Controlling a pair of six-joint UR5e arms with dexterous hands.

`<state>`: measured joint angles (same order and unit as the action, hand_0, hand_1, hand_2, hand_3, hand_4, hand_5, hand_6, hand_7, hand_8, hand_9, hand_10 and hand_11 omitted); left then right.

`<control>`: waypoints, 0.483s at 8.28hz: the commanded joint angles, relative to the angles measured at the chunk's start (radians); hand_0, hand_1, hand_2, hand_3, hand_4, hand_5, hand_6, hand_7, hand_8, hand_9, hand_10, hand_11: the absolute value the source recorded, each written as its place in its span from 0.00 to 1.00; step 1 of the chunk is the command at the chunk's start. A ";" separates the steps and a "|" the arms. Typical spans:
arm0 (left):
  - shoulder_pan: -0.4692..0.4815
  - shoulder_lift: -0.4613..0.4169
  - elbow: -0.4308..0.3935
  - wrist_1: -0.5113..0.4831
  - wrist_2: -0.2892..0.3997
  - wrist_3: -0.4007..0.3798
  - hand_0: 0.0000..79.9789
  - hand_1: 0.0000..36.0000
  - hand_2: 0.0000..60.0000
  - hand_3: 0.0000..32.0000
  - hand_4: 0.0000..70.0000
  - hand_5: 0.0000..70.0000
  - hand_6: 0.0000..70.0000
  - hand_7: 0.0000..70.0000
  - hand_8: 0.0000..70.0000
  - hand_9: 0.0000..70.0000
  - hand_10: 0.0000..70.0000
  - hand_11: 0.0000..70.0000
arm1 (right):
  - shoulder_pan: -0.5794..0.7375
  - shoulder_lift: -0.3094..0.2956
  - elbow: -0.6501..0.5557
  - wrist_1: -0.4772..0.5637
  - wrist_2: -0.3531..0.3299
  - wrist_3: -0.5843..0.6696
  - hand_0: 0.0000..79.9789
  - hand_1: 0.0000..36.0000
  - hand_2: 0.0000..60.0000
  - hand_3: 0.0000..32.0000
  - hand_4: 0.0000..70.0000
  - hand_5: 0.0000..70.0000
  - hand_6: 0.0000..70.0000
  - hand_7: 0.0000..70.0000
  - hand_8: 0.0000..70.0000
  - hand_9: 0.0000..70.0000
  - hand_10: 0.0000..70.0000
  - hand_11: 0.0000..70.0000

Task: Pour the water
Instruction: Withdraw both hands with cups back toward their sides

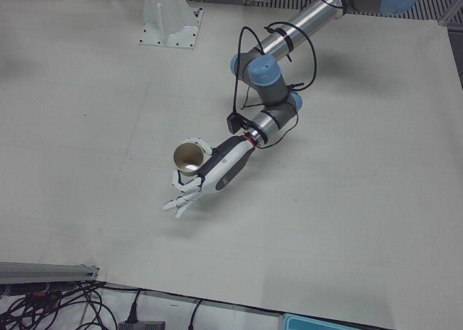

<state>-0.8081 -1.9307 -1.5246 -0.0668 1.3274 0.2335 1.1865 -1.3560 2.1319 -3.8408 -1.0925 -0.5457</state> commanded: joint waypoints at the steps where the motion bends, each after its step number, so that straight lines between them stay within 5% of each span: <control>1: -0.101 0.183 0.049 -0.181 0.016 0.000 0.71 1.00 1.00 0.00 0.82 1.00 0.12 0.20 0.01 0.04 0.08 0.15 | 0.121 -0.184 -0.479 0.694 -0.142 0.151 0.95 0.89 0.85 0.00 0.23 1.00 0.92 0.90 0.89 0.93 0.99 1.00; 2: -0.103 0.231 0.055 -0.218 0.016 0.010 0.69 1.00 1.00 0.00 0.82 1.00 0.12 0.20 0.01 0.03 0.08 0.14 | 0.105 -0.180 -0.709 0.919 -0.138 0.167 0.86 0.87 0.90 0.00 0.22 1.00 0.93 0.92 0.92 0.99 1.00 1.00; 4: -0.137 0.288 0.107 -0.328 0.016 0.053 0.66 1.00 1.00 0.00 0.76 1.00 0.09 0.17 0.00 0.02 0.07 0.13 | 0.050 -0.105 -1.047 1.128 -0.132 0.179 0.78 0.83 1.00 0.00 0.30 1.00 1.00 0.96 1.00 1.00 1.00 1.00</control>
<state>-0.9100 -1.7056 -1.4674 -0.2906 1.3423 0.2527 1.2825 -1.5204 1.4561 -2.9795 -1.2255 -0.3925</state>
